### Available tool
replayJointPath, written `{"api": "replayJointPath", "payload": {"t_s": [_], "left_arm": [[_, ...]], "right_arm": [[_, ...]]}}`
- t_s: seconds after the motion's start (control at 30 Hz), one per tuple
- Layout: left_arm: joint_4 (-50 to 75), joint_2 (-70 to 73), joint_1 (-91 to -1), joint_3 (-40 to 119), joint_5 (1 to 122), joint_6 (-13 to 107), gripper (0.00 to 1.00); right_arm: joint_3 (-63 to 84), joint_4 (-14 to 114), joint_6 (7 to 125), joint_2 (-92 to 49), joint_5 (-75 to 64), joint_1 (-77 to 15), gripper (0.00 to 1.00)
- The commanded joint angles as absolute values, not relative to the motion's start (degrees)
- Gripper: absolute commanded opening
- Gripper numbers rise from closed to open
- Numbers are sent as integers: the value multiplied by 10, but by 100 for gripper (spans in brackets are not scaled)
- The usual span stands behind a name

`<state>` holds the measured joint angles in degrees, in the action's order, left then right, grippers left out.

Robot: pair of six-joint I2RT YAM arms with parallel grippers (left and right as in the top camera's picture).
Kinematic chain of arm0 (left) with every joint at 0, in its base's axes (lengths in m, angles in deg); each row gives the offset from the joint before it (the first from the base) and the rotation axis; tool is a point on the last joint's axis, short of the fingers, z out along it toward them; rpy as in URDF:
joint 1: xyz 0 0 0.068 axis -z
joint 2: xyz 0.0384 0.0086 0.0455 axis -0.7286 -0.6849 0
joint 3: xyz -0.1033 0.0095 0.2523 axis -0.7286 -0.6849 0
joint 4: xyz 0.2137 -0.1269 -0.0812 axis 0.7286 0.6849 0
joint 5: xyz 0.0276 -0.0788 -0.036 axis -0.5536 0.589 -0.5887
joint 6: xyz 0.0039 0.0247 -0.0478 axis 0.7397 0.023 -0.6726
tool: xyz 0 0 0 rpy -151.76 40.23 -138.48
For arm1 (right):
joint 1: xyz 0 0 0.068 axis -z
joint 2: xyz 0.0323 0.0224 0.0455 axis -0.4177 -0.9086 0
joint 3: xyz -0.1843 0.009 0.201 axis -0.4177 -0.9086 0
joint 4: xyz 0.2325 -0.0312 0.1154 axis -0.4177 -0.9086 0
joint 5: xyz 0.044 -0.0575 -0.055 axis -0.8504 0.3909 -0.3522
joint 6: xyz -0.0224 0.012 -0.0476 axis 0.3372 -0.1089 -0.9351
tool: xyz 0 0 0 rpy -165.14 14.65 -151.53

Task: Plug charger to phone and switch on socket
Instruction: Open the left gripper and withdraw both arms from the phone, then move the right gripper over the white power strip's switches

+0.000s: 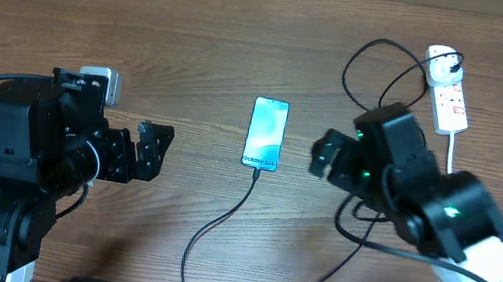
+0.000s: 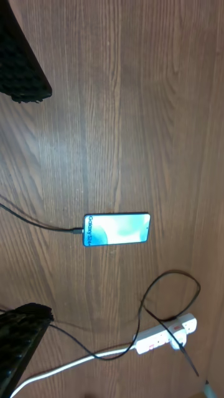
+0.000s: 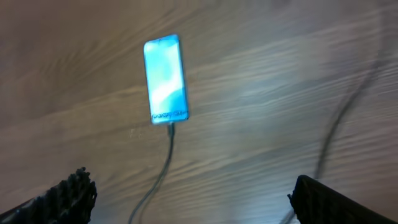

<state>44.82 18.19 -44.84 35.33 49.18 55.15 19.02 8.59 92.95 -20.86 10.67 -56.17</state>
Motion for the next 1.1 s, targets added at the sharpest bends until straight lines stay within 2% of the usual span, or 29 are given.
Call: {"api": "replayJointPath", "payload": {"t_s": [0.0,0.13,0.3,0.47,1.07], "left_arm": [[455,178,-445,357,485,562,100],[484,181,-445,357,511,563,99],[482,209,-445,357,584,619,100],[481,256,-445,357,586,623,100],[500,264,-445,356,588,618,100]], "right_arm": [[270,59,923,-198,174,-560,100],[330,12,923,-189,171,-561,100],[335,-40,930,-162,171,-561,100],[334,-89,966,-137,174,-561,100],[334,-90,971,-160,152,-561,100]]}}
